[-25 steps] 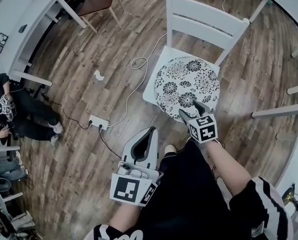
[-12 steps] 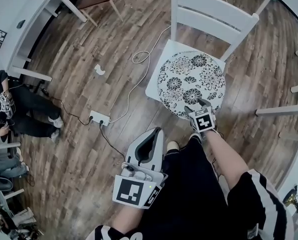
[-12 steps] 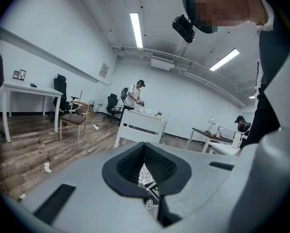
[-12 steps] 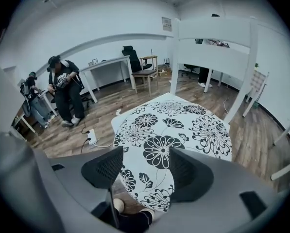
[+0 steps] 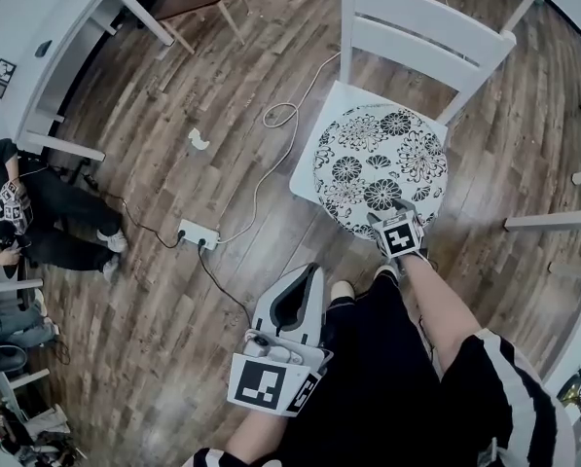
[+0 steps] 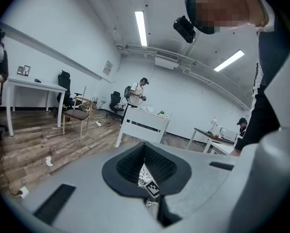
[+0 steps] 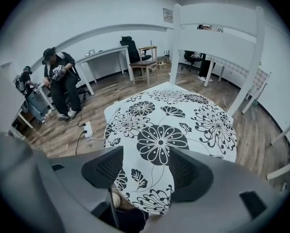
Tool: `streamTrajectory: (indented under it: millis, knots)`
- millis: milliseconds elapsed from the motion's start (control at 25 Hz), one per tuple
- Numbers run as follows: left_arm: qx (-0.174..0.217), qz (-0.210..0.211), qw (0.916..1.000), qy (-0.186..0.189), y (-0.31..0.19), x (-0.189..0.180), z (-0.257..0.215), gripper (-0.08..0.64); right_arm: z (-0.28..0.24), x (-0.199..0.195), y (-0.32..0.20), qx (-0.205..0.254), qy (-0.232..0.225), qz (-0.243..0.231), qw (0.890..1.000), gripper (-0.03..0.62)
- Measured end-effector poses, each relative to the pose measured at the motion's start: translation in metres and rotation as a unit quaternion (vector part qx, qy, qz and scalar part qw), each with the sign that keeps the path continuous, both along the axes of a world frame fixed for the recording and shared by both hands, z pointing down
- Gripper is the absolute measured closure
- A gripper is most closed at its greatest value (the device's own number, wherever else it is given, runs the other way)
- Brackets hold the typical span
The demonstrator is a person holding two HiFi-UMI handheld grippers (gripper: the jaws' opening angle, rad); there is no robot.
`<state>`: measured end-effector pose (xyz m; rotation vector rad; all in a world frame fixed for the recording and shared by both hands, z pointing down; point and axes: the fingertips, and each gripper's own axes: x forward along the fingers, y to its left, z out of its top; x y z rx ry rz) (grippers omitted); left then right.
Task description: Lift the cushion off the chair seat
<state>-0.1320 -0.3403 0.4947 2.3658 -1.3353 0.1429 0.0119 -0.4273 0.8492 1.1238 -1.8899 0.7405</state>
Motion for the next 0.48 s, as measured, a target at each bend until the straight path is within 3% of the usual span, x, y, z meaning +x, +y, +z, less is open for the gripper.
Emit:
streamTrajectory:
  millis: [480]
  knots:
    - [-0.018, 0.001, 0.9998, -0.004, 0.001, -0.002, 0.025, 0.558, 0.029, -0.002, -0.006, -0.018, 0.009, -0.011, 1.0, 0.313]
